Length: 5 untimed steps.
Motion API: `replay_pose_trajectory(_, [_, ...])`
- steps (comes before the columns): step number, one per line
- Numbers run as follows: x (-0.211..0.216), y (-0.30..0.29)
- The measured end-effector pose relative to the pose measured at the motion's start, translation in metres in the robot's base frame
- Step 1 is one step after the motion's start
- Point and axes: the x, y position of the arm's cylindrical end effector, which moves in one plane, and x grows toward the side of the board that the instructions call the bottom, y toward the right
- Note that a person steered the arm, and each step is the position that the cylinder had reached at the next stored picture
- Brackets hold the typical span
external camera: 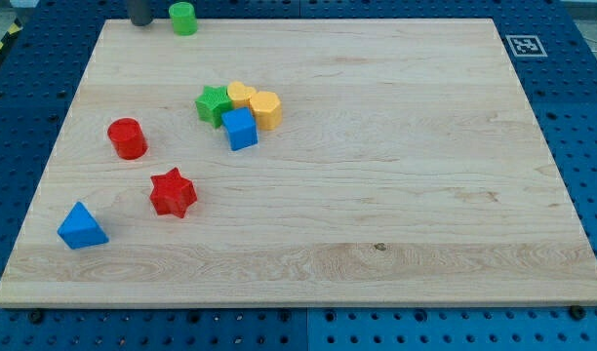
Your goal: Drag the green circle to the top center of the board
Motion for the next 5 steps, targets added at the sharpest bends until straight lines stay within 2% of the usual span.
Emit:
replay_pose_trajectory(1, [0.000,0.041])
replay_pose_trajectory(3, [0.002,0.177])
replay_pose_trajectory(5, [0.002,0.274])
